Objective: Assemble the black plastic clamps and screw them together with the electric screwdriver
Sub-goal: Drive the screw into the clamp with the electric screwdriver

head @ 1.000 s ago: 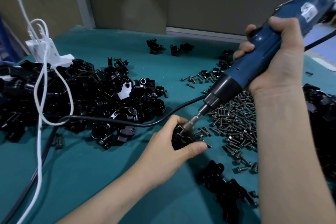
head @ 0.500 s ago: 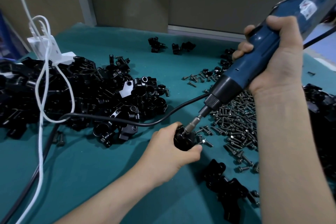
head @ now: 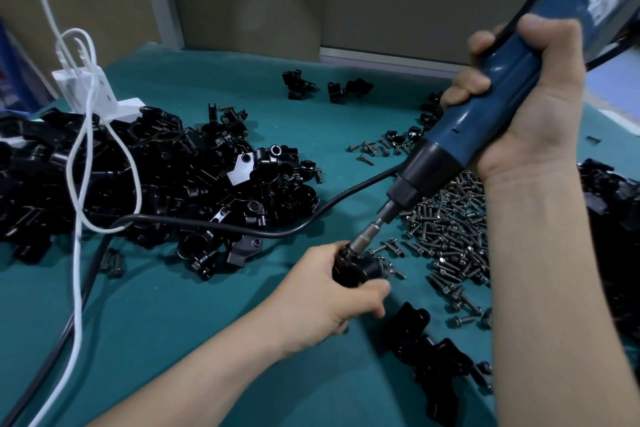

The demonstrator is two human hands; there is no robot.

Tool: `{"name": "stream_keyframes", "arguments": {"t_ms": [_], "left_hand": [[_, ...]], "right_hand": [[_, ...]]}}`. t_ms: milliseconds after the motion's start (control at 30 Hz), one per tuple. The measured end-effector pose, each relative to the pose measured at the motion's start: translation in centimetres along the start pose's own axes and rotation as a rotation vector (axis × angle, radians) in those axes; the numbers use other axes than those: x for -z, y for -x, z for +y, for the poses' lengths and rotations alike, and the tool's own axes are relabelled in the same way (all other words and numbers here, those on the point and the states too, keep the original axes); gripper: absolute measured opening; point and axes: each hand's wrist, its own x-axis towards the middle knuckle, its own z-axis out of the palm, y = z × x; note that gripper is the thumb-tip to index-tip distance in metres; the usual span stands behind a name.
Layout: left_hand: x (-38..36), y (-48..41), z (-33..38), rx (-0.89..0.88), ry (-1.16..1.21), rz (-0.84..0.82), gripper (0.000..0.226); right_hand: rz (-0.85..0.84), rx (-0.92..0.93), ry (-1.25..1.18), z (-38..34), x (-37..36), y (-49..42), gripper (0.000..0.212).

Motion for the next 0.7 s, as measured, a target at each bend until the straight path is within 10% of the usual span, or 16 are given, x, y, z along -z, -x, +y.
{"name": "stream_keyframes", "arguments": {"t_ms": [700], "left_hand": [[-0.2, -0.7, -1.0, -0.078, -0.266, 0.102, 0.030]], "right_hand": [[-0.170, 0.044, 0.110, -0.6, -1.6, 1.1, 0.007]]}}
